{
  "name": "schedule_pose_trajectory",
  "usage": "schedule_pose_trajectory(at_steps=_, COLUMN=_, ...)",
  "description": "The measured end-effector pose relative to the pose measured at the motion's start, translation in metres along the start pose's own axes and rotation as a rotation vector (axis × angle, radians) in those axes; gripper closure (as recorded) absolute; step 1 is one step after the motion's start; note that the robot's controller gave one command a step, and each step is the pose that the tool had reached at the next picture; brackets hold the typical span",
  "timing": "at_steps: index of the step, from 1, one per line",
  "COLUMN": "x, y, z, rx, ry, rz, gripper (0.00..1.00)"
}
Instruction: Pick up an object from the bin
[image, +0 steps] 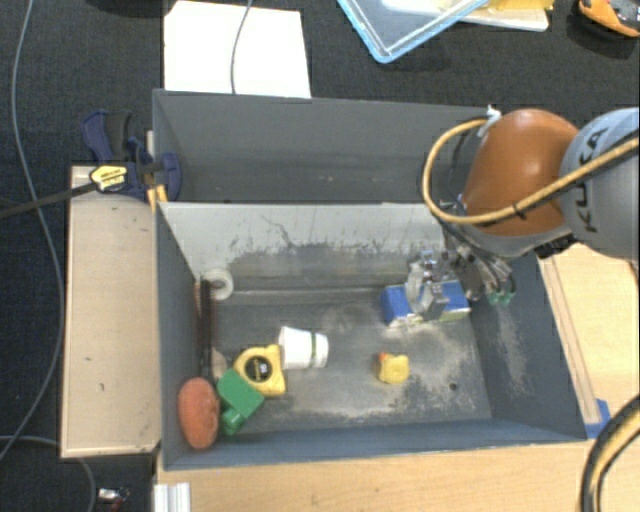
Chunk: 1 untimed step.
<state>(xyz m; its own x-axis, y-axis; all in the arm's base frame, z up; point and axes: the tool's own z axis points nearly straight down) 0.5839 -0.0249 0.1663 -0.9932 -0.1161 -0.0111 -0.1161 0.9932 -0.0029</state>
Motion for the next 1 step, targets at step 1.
schedule_pose_trajectory(at_steps=1, x=0.0047, y=0.0614, z=0.0279, rx=-0.001, ry=-0.002, rz=-0.081, gripper=0.00)
